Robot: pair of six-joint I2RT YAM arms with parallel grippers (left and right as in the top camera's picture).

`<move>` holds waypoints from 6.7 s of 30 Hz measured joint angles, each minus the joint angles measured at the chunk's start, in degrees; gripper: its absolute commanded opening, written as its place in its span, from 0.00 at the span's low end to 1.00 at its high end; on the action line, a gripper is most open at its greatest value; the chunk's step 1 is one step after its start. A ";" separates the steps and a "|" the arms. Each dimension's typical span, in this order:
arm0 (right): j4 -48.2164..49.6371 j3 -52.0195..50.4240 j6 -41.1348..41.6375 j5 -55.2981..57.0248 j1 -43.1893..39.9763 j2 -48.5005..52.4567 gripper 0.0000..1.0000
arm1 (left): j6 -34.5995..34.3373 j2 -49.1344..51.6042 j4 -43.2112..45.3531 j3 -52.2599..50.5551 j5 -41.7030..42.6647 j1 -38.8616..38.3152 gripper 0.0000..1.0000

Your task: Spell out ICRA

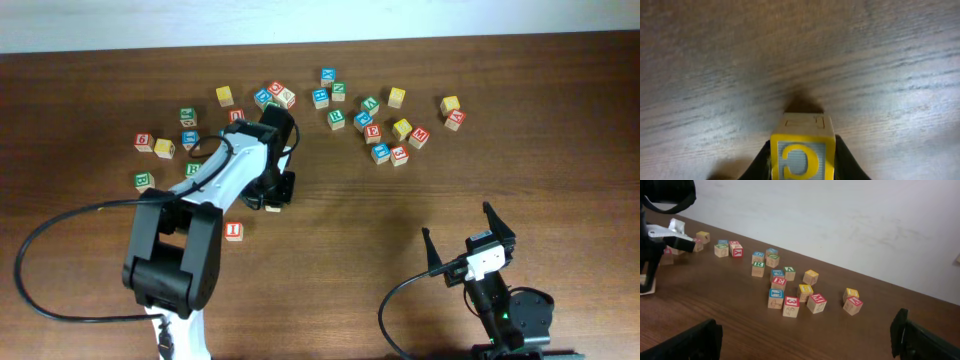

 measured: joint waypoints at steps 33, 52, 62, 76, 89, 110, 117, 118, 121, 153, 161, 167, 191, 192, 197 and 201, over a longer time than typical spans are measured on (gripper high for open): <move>0.00 0.00 -0.07 0.00 0.00 0.00 0.99 | -0.07 -0.48 8.28 -1.99 -0.42 0.00 0.64; 0.00 0.00 -0.04 0.00 0.00 0.00 0.98 | 0.02 -0.48 16.50 -2.43 2.10 -0.83 0.17; 0.00 0.00 -0.02 0.00 0.00 0.00 0.98 | 0.02 -0.48 11.39 -2.43 2.45 -0.98 0.16; 0.00 0.00 0.00 0.00 0.00 0.00 0.98 | 0.22 -0.48 9.01 -2.43 3.28 -1.01 0.00; 0.00 0.00 -0.04 0.00 0.00 0.00 0.98 | 1.95 -5.09 6.56 -1.97 3.93 -2.62 0.00; 0.00 0.00 -0.07 0.00 0.00 0.00 0.98 | 1.90 -9.20 6.23 -12.72 4.11 -3.54 0.00; 0.00 0.00 -0.02 0.00 0.00 0.00 0.98 | 1.92 -9.20 5.05 -12.72 1.46 -3.54 0.00; 0.00 0.00 -0.07 -0.02 0.00 0.00 0.98 | 1.90 -9.20 4.87 -12.72 0.61 -3.54 0.00; 0.00 0.00 -0.02 0.00 0.00 0.00 0.98 | 1.90 -9.20 4.76 -12.72 -2.03 -3.54 0.00; 0.00 0.00 -0.04 0.00 0.00 0.00 0.98 | -1.33 -9.20 9.46 -12.72 -19.12 -3.17 0.01; 0.00 0.00 -0.07 0.00 0.00 0.00 0.98 | -5.25 -9.20 7.02 -11.54 -20.61 -0.24 0.00; 0.00 0.00 -0.04 -0.02 0.00 0.00 0.98 | -5.86 -9.22 9.94 -6.43 -17.00 -0.24 0.00; 0.00 0.00 -0.04 0.00 0.00 0.00 0.98 | -6.27 -9.22 20.50 -8.57 -6.99 -0.35 0.00; 0.00 0.00 -0.04 0.00 0.00 0.00 0.98 | -6.27 -9.22 20.63 -8.74 -6.99 -0.35 0.00; 0.00 0.00 -0.07 0.00 0.00 0.00 0.98 | -6.27 -9.22 20.85 -8.98 -6.99 -0.35 0.00; 0.00 0.00 -0.07 0.00 0.00 0.00 0.98 | -6.27 -9.22 20.87 -9.25 -6.99 -0.35 0.00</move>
